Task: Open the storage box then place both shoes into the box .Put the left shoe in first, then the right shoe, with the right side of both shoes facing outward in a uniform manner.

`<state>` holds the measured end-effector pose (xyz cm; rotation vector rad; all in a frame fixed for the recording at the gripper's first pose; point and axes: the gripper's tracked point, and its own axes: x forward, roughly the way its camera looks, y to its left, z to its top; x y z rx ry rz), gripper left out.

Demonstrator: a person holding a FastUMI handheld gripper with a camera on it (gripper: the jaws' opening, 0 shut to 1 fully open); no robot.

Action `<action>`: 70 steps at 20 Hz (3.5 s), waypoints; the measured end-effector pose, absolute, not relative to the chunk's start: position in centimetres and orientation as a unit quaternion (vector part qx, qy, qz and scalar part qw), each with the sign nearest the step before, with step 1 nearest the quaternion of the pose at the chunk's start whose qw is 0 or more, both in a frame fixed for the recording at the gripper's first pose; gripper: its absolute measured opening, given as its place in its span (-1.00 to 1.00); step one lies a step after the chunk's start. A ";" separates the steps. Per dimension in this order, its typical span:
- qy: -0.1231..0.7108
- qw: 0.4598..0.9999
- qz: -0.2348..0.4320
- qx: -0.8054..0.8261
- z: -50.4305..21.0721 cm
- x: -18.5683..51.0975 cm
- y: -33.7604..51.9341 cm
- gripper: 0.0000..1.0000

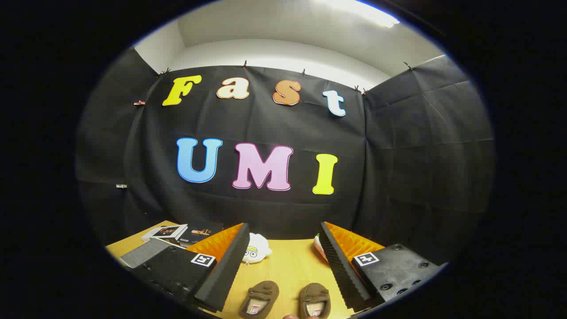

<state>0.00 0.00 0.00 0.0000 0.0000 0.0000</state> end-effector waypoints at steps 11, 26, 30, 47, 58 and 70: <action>0.014 1.000 -0.011 0.009 -0.5 -1.1 0.5 0.94; 0.048 0.998 -0.018 0.020 -2.4 -1.4 -0.3 0.94; 0.081 0.996 0.015 0.011 -3.8 -0.5 0.7 0.94; 0.421 0.805 0.312 0.278 -18.9 -3.2 14.5 0.96; 0.517 0.661 0.367 0.401 -24.3 -5.4 20.4 0.93; 0.578 0.530 0.326 0.528 -23.5 -6.5 22.5 0.16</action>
